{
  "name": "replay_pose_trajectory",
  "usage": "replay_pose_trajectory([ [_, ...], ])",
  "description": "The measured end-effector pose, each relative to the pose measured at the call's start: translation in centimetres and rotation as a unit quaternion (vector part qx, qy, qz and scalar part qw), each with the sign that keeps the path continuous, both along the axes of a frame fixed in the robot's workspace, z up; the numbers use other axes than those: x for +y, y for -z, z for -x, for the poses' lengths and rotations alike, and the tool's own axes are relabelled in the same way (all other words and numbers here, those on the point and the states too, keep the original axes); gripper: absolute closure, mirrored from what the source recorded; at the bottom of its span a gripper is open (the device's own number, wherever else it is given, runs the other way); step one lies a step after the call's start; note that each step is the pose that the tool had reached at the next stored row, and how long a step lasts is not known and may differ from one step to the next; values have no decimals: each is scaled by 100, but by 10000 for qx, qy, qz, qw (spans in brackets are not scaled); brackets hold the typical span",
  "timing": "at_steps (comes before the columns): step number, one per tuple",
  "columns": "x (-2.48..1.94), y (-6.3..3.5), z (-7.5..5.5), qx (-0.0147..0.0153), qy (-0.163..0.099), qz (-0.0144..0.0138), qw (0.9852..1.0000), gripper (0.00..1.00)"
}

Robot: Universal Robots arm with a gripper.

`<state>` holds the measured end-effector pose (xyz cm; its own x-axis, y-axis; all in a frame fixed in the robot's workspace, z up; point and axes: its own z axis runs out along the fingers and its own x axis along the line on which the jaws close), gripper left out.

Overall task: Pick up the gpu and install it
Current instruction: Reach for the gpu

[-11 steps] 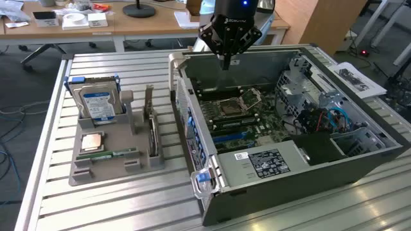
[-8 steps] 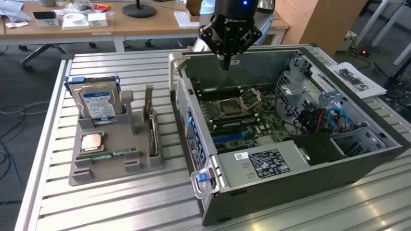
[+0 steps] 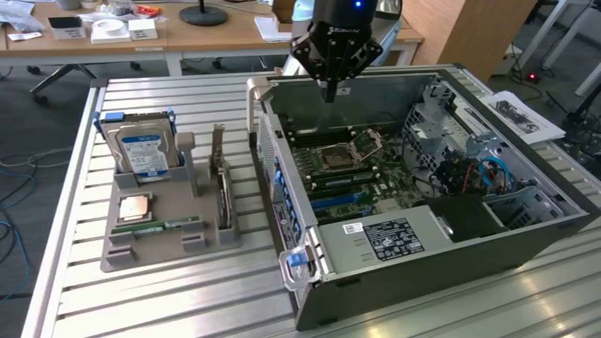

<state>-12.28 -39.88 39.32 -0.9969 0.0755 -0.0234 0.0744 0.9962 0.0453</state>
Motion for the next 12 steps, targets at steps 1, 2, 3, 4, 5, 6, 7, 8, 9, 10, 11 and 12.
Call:
replay_pose_trajectory([
  [1,0,0,5,0,0,0,10000,89],
  [2,0,-1,12,1,-1,1,10000,89],
  [3,0,-1,20,1,-1,1,10000,89],
  [4,0,0,31,1,-1,1,10000,89],
  [5,0,0,40,1,-1,1,10000,89],
  [6,0,1,48,1,-1,1,10000,89],
  [7,0,1,56,1,-1,1,10000,89],
  [8,0,1,63,1,-1,1,10000,89],
  [9,0,1,71,1,-1,1,10000,89],
  [10,0,2,77,1,-1,1,10000,89],
  [11,0,2,84,0,-1,1,10000,89],
  [12,0,3,92,1,-1,1,10000,89],
])
